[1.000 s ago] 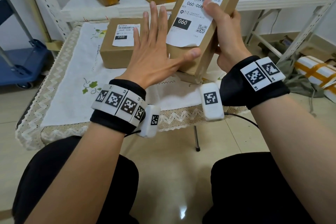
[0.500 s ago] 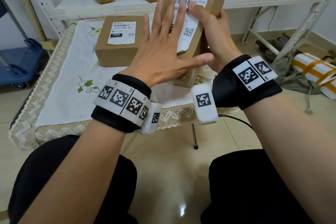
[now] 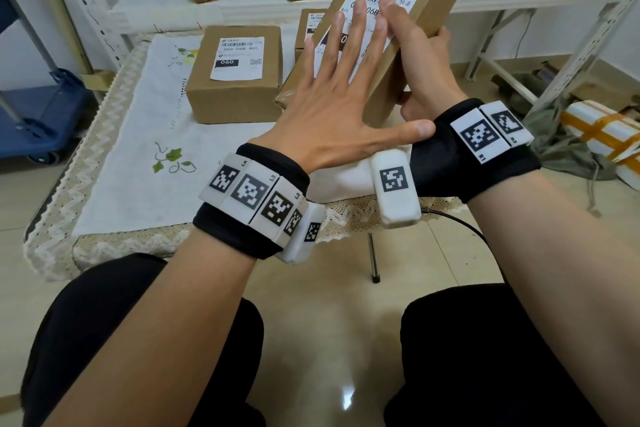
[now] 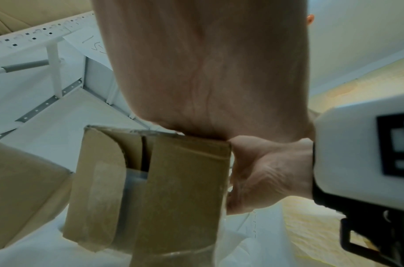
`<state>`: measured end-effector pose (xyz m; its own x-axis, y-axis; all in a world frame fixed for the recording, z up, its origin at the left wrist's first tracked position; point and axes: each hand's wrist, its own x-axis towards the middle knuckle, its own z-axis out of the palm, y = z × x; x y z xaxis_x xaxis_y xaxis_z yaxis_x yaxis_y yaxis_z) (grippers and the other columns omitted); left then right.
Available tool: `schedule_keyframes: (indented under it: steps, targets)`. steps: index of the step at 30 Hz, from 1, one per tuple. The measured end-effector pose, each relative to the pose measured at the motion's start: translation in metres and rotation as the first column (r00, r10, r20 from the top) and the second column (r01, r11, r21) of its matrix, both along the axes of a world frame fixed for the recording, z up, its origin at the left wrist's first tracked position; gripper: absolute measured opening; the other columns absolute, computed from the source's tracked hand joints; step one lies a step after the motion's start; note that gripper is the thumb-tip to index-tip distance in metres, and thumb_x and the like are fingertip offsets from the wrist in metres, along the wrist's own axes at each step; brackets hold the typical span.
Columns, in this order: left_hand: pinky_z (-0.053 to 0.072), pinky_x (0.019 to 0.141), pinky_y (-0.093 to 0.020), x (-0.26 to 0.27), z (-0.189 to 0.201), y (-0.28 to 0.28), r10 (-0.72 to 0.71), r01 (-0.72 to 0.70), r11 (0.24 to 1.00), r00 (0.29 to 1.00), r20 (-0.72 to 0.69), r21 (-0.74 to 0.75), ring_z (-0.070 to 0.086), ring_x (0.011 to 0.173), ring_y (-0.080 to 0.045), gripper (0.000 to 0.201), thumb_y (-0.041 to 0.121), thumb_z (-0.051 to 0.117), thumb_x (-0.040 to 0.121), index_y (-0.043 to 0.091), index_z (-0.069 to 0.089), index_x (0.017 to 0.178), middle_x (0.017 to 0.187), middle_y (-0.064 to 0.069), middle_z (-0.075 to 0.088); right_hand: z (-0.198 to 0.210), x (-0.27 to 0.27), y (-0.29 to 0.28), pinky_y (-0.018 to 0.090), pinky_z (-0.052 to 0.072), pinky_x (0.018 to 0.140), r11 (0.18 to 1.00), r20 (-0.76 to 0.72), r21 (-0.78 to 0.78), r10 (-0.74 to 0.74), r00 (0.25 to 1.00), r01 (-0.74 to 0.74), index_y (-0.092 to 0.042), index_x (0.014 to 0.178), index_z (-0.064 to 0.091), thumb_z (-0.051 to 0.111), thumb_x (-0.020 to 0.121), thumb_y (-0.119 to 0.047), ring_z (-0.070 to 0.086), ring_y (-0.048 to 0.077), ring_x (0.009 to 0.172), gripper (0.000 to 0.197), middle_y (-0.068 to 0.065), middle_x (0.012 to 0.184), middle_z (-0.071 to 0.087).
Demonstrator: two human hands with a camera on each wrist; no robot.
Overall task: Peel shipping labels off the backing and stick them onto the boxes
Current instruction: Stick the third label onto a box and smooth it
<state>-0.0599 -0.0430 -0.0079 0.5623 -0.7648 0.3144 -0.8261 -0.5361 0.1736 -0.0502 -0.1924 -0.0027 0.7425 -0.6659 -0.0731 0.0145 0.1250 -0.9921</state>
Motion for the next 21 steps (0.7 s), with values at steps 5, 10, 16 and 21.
schedule_keyframes:
  steps: [5, 10, 16, 21]
  targets:
    - [-0.019, 0.122, -0.054, 0.0, -0.001, 0.0, -0.018, 0.018, 0.999, 1.0, 0.003, -0.03, -0.026, 0.154, -0.03, 0.124, 0.092, 0.029, 0.077, 0.014, -0.015, 0.161, 0.167, -0.013, -0.026, 0.0, -0.002, 0.002, 0.05, 0.046, 0.107, 1.0, 0.002, -0.004, 0.01, 1.0, -0.01, -0.028, 0.154, 0.026, 0.079, 0.04, -0.077, 0.052, 0.023, 0.131, 0.135, 0.002, 0.143, 0.051]
    - [-0.017, 0.123, -0.056, 0.005, 0.001, 0.004, -0.005, 0.002, 0.997, 0.999, -0.041, -0.079, -0.027, 0.154, -0.028, 0.123, 0.091, 0.029, 0.076, 0.015, -0.016, 0.161, 0.167, -0.011, -0.028, 0.0, -0.002, 0.002, 0.049, 0.046, 0.109, 1.0, 0.033, -0.026, 0.013, 0.999, -0.012, -0.025, 0.156, 0.022, 0.08, 0.041, -0.078, 0.05, 0.023, 0.134, 0.14, 0.004, 0.143, 0.052]
    - [-0.016, 0.122, -0.057, 0.019, 0.014, 0.018, 0.098, -0.116, 0.969, 0.991, -0.091, -0.218, -0.023, 0.155, -0.029, 0.119, 0.087, 0.025, 0.078, 0.012, -0.014, 0.161, 0.168, -0.012, -0.025, -0.005, 0.002, 0.008, 0.049, 0.051, 0.105, 0.997, 0.067, -0.053, 0.051, 0.996, -0.047, -0.034, 0.15, 0.029, 0.08, 0.015, -0.086, 0.058, 0.026, 0.128, 0.153, 0.003, 0.14, 0.055]
    - [-0.015, 0.123, -0.056, 0.023, 0.007, 0.015, 0.162, -0.183, 0.963, 0.979, -0.122, -0.196, -0.023, 0.155, -0.029, 0.118, 0.089, 0.021, 0.078, 0.013, -0.015, 0.161, 0.168, -0.011, -0.026, -0.008, 0.004, 0.016, 0.049, 0.051, 0.104, 0.985, 0.05, -0.087, 0.152, 0.987, -0.148, -0.037, 0.143, 0.033, 0.087, 0.026, -0.081, 0.055, 0.026, 0.131, 0.136, 0.002, 0.14, 0.057]
